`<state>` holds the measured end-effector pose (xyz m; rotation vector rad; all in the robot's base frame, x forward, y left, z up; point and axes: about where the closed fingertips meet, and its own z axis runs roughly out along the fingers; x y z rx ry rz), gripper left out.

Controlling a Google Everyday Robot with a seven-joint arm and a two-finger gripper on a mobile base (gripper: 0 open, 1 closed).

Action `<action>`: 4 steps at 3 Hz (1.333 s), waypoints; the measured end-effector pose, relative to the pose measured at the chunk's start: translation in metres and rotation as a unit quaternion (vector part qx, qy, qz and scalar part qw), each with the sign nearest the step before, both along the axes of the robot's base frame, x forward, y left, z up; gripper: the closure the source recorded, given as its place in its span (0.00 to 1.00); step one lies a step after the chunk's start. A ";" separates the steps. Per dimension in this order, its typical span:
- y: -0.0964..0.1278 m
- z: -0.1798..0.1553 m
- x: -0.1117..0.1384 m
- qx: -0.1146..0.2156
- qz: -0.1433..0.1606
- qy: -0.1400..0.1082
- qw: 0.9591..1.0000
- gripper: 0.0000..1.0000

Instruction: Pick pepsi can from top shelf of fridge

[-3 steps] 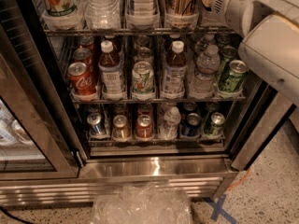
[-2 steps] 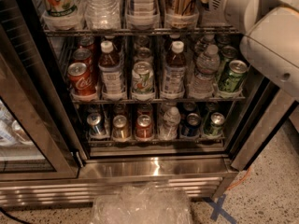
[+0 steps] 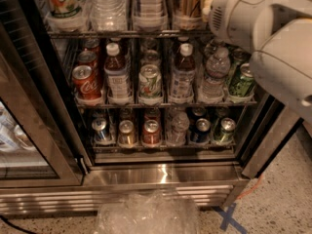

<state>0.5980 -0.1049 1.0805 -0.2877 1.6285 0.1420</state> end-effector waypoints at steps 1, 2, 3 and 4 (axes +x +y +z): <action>0.000 0.004 -0.002 0.000 0.000 0.000 1.000 1.00; 0.000 0.004 -0.002 0.000 0.000 0.000 1.000 1.00; 0.006 0.005 -0.003 0.002 0.007 0.002 1.000 1.00; 0.008 0.005 -0.005 0.005 0.012 0.004 1.000 1.00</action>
Offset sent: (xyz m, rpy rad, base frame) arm -0.1140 -0.0344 0.0034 0.2118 0.3884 0.1287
